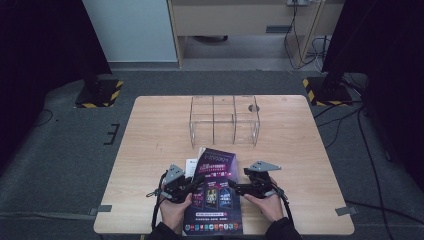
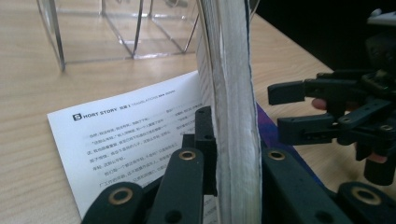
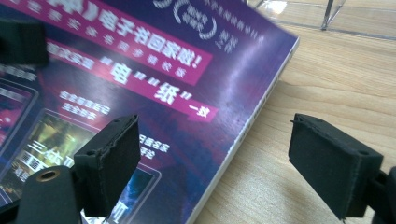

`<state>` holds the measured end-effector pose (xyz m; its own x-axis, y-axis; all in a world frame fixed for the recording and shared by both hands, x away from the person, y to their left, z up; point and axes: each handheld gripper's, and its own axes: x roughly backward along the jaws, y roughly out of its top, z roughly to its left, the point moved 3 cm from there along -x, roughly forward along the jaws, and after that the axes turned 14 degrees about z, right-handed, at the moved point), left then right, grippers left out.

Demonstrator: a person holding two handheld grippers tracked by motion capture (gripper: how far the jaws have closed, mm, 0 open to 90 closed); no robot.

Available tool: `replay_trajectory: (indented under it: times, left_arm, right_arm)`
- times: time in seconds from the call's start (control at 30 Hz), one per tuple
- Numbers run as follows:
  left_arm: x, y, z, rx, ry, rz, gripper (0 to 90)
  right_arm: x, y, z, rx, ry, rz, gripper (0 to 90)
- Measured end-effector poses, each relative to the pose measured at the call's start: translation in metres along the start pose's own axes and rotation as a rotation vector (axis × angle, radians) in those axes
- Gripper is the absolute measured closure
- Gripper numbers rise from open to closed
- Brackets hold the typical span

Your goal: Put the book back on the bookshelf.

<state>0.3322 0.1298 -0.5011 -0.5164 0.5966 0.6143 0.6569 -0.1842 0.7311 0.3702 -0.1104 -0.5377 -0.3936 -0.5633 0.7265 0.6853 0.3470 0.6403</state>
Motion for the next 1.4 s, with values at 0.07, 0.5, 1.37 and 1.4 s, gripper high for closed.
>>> replay_trajectory:
  times: [0.07,0.5,1.37,1.4]
  left_arm:
    - [0.001,0.001,-0.002,-0.004,-0.007,-0.002,83.0]
    - [0.018,0.01,-0.008,-0.017,-0.019,-0.068,83.1]
    - [0.033,0.017,-0.014,-0.063,-0.04,-0.141,83.1]
    - [0.033,0.017,-0.014,-0.063,-0.04,-0.141,83.1]
  right_arm:
    - [0.001,0.0,0.0,-0.002,0.0,-0.002,16.8]
    - [0.006,0.001,0.003,-0.004,0.051,-0.029,16.8]
    - [-0.007,0.01,0.02,-0.002,0.242,-0.048,22.7]
    - [-0.007,0.011,0.02,-0.004,0.249,-0.049,23.3]
